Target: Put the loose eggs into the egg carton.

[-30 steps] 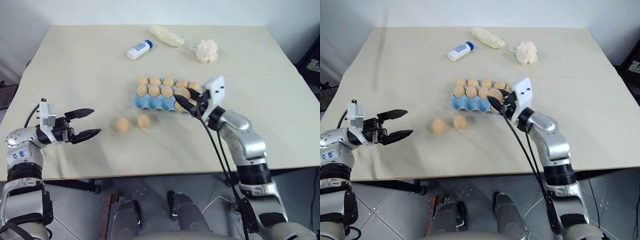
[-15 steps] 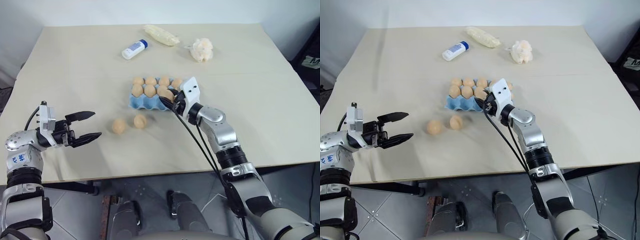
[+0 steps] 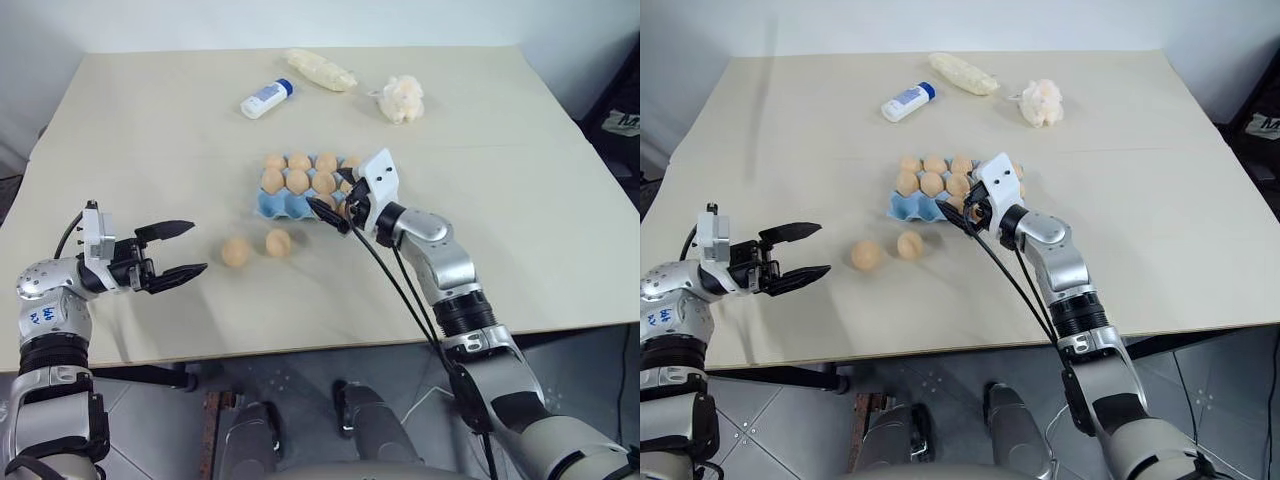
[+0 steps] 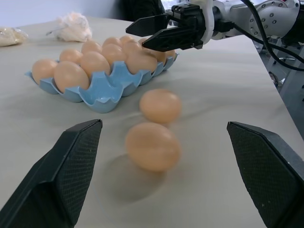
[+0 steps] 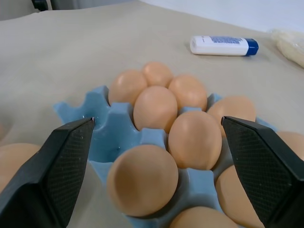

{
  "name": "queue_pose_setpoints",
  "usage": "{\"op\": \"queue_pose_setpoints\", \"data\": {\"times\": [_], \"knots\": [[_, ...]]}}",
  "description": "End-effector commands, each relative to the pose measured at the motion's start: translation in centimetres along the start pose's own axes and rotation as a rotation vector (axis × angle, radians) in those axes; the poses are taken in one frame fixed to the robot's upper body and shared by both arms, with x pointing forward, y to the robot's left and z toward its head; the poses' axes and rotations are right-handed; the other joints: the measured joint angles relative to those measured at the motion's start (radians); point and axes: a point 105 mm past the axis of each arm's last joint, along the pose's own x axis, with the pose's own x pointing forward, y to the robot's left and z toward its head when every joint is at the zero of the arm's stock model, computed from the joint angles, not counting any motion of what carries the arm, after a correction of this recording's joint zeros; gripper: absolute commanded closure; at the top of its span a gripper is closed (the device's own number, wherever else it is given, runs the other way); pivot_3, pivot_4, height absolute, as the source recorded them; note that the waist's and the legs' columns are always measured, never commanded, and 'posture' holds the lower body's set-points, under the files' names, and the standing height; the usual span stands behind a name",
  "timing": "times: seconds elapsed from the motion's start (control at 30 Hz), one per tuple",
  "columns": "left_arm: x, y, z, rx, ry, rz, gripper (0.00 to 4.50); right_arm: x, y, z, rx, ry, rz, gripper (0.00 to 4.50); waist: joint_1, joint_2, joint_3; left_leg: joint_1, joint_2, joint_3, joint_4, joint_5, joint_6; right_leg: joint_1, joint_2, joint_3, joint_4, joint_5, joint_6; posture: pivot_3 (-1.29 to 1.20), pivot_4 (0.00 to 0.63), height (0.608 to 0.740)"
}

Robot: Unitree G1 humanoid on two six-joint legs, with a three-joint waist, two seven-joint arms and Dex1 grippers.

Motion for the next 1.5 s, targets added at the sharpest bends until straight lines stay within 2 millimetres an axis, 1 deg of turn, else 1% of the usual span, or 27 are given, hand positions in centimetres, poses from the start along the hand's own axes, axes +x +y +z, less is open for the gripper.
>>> {"op": "queue_pose_setpoints", "data": {"times": [0.03,0.1,0.2,0.3,0.37,0.43,0.53,0.67,0.8,0.93,1.07,1.13,1.2,1.3,1.5], "knots": [[0.0,0.0,0.9,0.041,-0.031,-0.022,0.0,-2.2,-0.5,2.8,-0.048,-0.1,0.055,0.01,0.001,0.0,0.0,0.0,0.0,0.0,0.0,0.0,0.0,0.0,0.0,0.0,0.0,0.0,0.0,0.0,0.15,0.74],[0.1,0.1,0.9,0.048,-0.036,-0.009,0.0,-3.6,0.0,3.8,-0.058,-0.163,0.13,0.01,0.004,0.0,0.0,0.0,0.0,0.0,-0.001,0.0,0.0,0.0,0.0,0.0,-0.001,0.0,0.0,0.0,0.15,0.74],[0.4,0.3,0.9,0.056,-0.042,0.017,0.0,-6.2,-0.1,3.8,-0.043,-0.167,0.203,0.01,0.005,0.0,0.0,0.0,0.0,0.0,-0.001,-0.001,0.0,0.0,0.001,0.0,-0.001,0.0,0.0,0.0,0.15,0.74],[0.6,0.6,0.9,0.072,-0.047,0.056,0.0,-8.6,-0.5,3.1,-0.028,-0.137,0.265,0.01,0.005,0.0,0.0,0.0,-0.001,0.0,0.0,-0.001,0.001,0.0,0.001,0.0,-0.001,0.0,0.0,0.0,0.15,0.74],[0.8,0.7,1.0,0.082,-0.049,0.075,0.0,-10.2,-0.5,2.4,-0.021,-0.11,0.322,0.01,0.004,0.0,0.0,0.0,-0.001,0.0,0.001,0.0,0.001,0.001,0.001,0.0,0.0,0.0,0.0,0.0,0.15,0.74],[0.9,0.9,1.0,0.092,-0.043,0.105,0.0,-11.9,0.1,1.6,-0.014,-0.065,0.404,0.01,0.003,0.0,0.0,0.001,0.0,0.0,0.001,0.0,0.001,0.001,0.001,0.001,0.0,0.0,0.0,0.0,0.15,0.74],[1.0,1.0,1.4,0.12,-0.026,0.152,0.0,-14.1,-0.1,1.1,-0.015,-0.048,0.45,0.01,0.002,0.0,0.0,0.001,0.0,0.0,0.0,0.0,0.001,0.001,0.002,0.001,0.0,0.0,0.0,0.0,0.15,0.74],[1.0,0.4,1.8,0.127,0.0,0.217,0.0,-16.3,-0.5,0.1,-0.029,0.017,0.491,0.01,0.003,0.0,0.0,0.002,0.0,-0.001,0.0,0.0,0.001,0.001,0.002,0.002,0.0,0.0,0.001,0.0,0.15,0.74],[1.3,-0.4,1.9,0.123,0.022,0.268,0.0,-17.9,-0.9,-0.4,-0.045,0.083,0.528,0.01,0.006,0.0,0.0,0.002,0.0,-0.002,0.001,0.0,0.001,0.001,0.001,0.002,0.0,0.0,0.001,0.0,0.15,0.74],[2.1,-1.6,2.3,0.119,0.016,0.308,0.0,-18.7,-1.6,-0.1,-0.054,0.107,0.52,0.01,0.005,0.0,0.0,0.003,-0.002,-0.005,0.001,0.0,0.001,0.001,0.0,0.004,0.0,0.0,0.001,0.0,0.15,0.74],[2.7,-2.1,2.6,0.106,0.019,0.367,0.0,-18.9,-1.9,0.5,-0.053,0.09,0.52,0.01,0.005,0.0,0.0,0.003,-0.002,-0.006,0.001,0.0,0.001,0.002,0.0,0.004,-0.001,0.0,0.0,0.0,0.15,0.74],[2.9,-2.0,2.3,0.078,0.048,0.423,0.0,-18.8,-2.0,0.8,-0.052,0.08,0.525,0.01,0.005,0.0,0.0,0.003,-0.002,-0.006,0.001,0.0,0.001,0.002,0.0,0.005,-0.001,0.0,0.0,0.0,0.15,0.74],[3.6,-2.2,2.1,0.064,0.054,0.435,0.0,-18.6,-2.1,1.1,-0.052,0.069,0.53,0.01,0.005,0.0,0.0,0.003,-0.003,-0.006,0.001,0.0,0.001,0.002,0.0,0.005,-0.001,0.0,0.0,0.0,0.15,0.74],[4.7,-2.2,2.0,0.045,0.034,0.442,0.0,-17.9,-2.3,2.3,-0.036,-0.03,0.516,0.01,0.005,0.0,0.0,0.003,-0.004,-0.006,0.001,0.0,0.001,0.002,0.0,0.005,-0.001,0.0,-0.001,0.0,0.15,0.74],[5.7,-1.7,0.3,-0.006,0.067,0.468,0.0,-17.6,-2.1,2.0,-0.03,-0.009,0.523,0.01,0.007,0.0,0.0,0.003,-0.004,-0.007,0.001,0.0,0.002,0.003,0.0,0.005,-0.001,0.0,0.0,0.0,0.15,0.74]]}}
